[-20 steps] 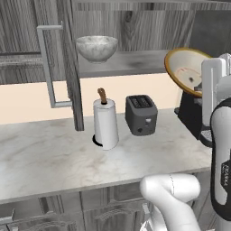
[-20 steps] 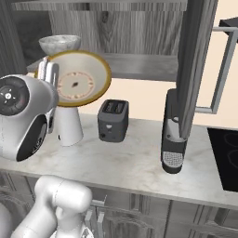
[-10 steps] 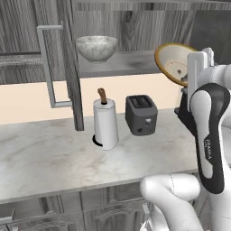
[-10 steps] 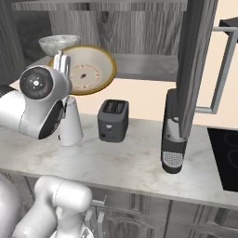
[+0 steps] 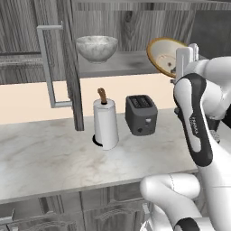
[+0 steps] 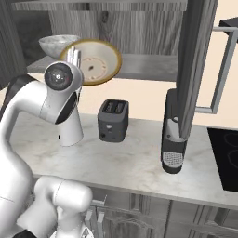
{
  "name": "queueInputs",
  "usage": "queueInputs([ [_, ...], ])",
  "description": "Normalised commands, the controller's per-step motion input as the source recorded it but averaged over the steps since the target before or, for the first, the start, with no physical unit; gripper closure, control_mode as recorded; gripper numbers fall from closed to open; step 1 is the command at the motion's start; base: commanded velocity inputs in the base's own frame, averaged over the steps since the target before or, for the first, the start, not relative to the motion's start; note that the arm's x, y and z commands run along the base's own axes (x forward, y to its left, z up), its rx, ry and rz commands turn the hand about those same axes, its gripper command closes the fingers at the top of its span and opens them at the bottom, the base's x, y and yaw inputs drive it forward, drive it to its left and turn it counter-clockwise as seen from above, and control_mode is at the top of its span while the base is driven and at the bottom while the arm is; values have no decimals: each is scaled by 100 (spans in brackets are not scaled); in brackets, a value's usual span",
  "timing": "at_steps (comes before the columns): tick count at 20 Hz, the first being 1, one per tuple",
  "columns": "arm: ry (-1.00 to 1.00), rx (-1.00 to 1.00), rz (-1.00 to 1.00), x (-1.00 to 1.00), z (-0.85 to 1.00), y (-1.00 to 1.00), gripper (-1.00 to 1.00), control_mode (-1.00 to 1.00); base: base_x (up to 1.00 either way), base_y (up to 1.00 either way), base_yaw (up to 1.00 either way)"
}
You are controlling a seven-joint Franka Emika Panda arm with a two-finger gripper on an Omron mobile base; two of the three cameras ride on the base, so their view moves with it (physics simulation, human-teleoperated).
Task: Open the cabinet. Pick the bowls from the counter and place them in the cabinet. Then close the cabinet.
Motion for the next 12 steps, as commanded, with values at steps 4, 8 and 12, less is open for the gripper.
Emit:
queueInputs([
  [4, -6, 0, 0, 70, 0, -6, 100, -100, 0, 0, 0],
  [8, -6, 0, 0, 66, 0, -11, 100, -100, 0, 0, 0],
  [12, -2, 0, 0, 57, 0, -13, 100, -100, 0, 0, 0],
])
